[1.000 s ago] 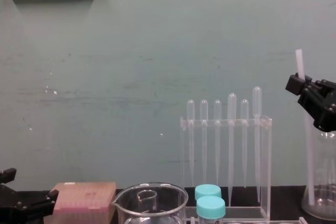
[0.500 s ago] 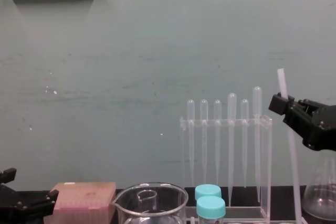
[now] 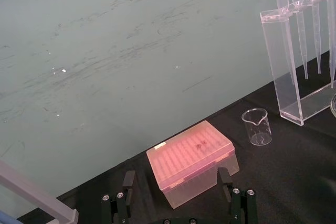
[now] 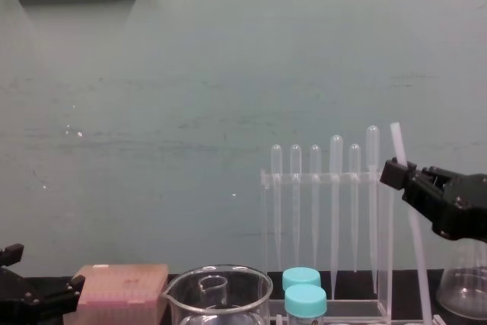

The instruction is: Pick up the stirring rod with one hand, then place it down.

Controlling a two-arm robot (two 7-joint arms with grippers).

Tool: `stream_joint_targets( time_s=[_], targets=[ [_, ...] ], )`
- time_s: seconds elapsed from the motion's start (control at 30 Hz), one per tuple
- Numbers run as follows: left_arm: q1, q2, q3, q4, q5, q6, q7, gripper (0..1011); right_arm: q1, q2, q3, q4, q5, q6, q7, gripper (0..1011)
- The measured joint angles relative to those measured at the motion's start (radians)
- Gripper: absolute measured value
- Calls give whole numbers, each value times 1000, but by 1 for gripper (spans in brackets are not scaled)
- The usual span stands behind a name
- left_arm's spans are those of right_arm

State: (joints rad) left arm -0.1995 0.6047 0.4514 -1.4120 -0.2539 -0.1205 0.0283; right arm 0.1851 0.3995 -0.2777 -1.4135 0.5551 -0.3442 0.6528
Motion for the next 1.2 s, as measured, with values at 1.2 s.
stream_joint_targets(
  time_s=[1.2],
  targets=[
    [0,0,0,0,0,0,0,1000,100,-16,-76,189,-49,15,42,67]
  ],
)
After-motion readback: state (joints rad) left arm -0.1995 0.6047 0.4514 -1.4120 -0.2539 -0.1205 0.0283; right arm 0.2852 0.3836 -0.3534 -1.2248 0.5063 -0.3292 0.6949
